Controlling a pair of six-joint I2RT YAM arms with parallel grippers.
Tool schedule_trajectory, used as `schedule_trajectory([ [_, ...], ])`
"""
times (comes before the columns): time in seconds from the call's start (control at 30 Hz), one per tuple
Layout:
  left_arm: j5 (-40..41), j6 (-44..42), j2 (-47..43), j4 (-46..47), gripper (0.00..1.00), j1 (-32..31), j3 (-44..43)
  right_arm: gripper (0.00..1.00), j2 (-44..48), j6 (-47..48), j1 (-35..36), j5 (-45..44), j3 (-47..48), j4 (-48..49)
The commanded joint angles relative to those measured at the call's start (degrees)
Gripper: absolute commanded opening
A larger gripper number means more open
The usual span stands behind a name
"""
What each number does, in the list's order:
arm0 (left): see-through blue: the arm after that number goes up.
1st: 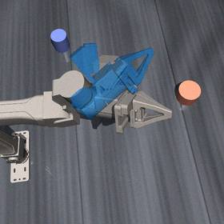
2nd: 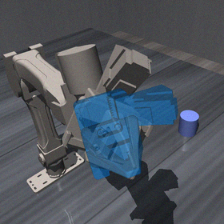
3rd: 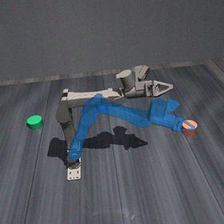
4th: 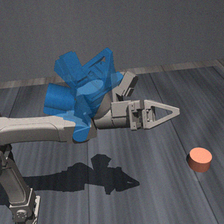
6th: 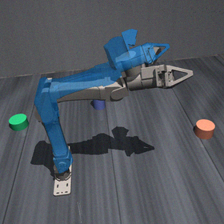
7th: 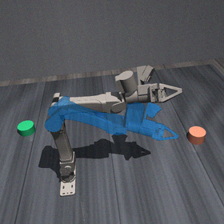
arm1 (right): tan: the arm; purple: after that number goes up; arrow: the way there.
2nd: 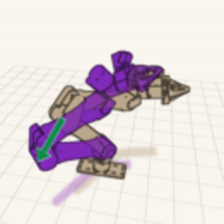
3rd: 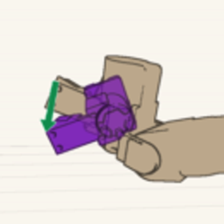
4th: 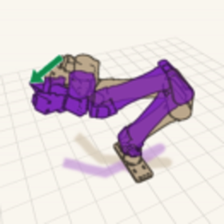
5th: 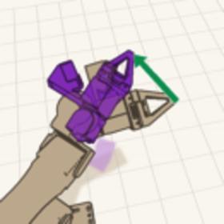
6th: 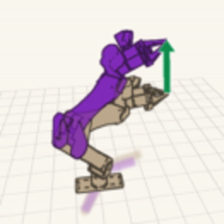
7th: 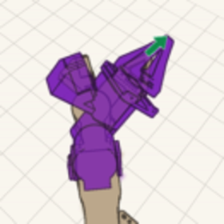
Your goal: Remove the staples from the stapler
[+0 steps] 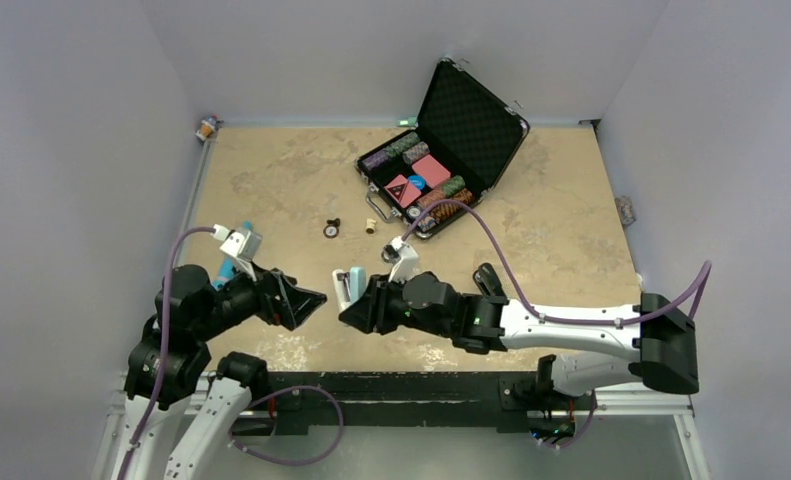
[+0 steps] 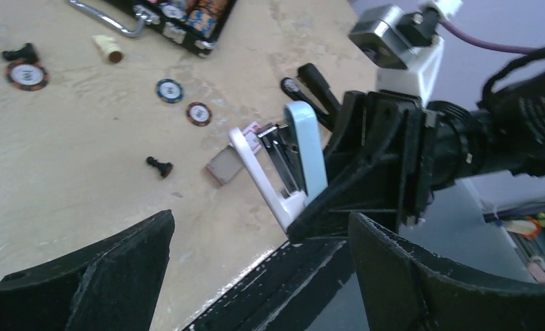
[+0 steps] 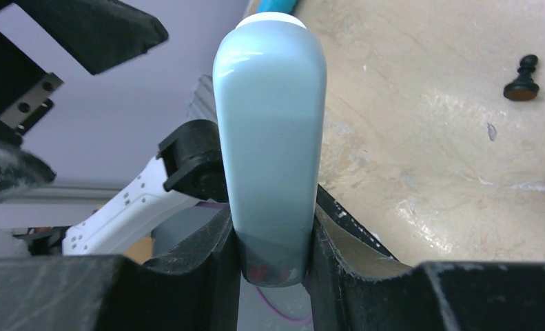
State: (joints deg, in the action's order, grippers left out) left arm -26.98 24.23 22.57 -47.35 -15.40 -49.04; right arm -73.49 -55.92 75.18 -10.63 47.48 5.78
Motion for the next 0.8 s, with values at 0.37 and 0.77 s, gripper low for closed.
schedule_trajectory([
  [0.37,-17.5,13.9,-1.4,12.6,0.99,0.3,-4.0,0.0,9.7,6.0,-3.0,17.9,-2.4,22.6],
  [0.77,-22.5,21.4,-2.4,24.0,0.99,0.3,-2.7,0.0,9.1,6.8,-2.8,23.9,-0.5,26.2],
])
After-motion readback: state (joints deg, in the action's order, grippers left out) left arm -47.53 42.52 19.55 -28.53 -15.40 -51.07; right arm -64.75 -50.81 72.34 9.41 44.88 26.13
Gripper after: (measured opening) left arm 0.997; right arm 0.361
